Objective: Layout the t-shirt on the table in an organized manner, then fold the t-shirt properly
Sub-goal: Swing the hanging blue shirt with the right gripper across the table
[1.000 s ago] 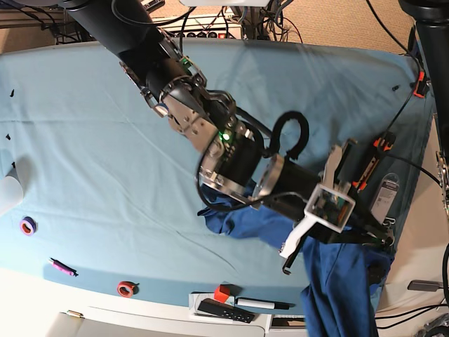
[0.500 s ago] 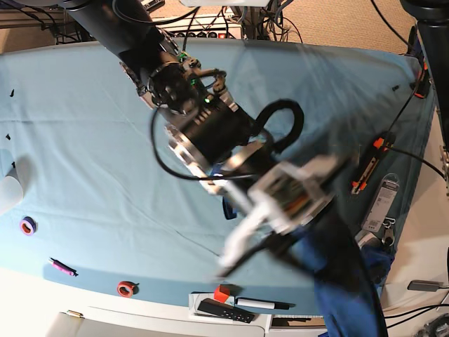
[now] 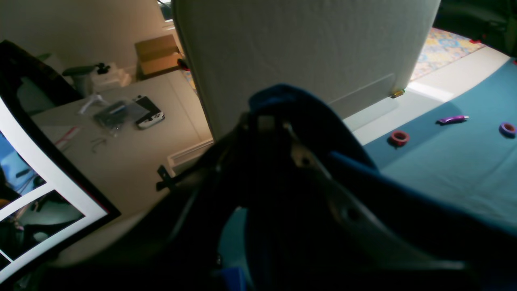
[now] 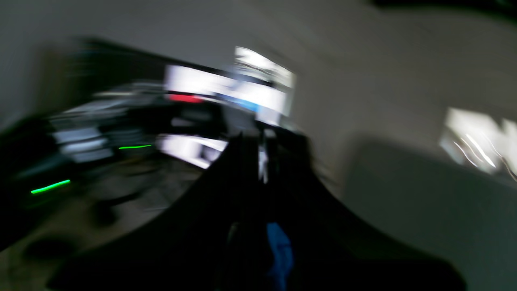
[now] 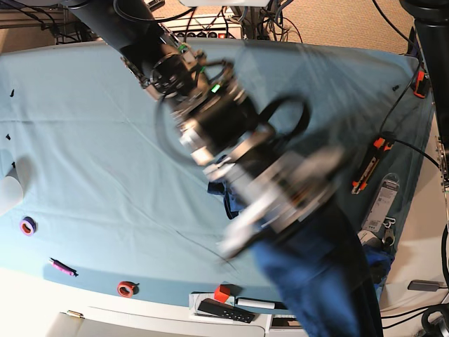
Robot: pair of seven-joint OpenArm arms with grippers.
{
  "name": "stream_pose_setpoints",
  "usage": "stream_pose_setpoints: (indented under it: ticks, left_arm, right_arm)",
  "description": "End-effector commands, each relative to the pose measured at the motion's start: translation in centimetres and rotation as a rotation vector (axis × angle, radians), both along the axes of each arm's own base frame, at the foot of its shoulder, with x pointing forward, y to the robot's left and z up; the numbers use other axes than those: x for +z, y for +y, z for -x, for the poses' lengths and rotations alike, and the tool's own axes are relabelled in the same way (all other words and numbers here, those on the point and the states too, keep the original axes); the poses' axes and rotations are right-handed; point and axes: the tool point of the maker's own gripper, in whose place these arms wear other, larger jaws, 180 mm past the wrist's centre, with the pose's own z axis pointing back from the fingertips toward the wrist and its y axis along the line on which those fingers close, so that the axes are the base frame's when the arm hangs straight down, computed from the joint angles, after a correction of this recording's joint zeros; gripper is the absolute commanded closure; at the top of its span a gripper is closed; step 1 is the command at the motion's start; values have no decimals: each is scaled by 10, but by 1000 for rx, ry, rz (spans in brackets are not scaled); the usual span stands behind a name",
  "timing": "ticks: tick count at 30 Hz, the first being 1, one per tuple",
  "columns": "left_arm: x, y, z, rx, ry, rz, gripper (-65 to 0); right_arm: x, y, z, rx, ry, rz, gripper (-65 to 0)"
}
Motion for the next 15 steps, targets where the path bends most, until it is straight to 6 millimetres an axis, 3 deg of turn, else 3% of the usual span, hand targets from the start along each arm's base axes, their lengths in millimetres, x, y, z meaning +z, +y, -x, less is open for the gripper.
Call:
stream_pose_setpoints:
  ticks: [1, 4, 6, 8, 15]
  left_arm:
    - [39, 2, 5, -5, -93, 32, 0]
    - [39, 2, 5, -5, -92, 31, 0]
    - [37, 3, 4, 2, -89, 18, 0]
    - [35, 4, 3, 9, -85, 5, 0]
    - [20, 5, 0, 27, -54, 23, 0]
  right_arm:
    - [11, 13, 23, 88, -76, 7, 0]
    - [-5, 44, 65, 245, -142, 105, 0]
    - [-6, 48, 73, 241, -174, 110, 0]
    - [3, 41, 63, 165, -189, 64, 0]
    - [41, -16, 7, -94, -176, -112, 0]
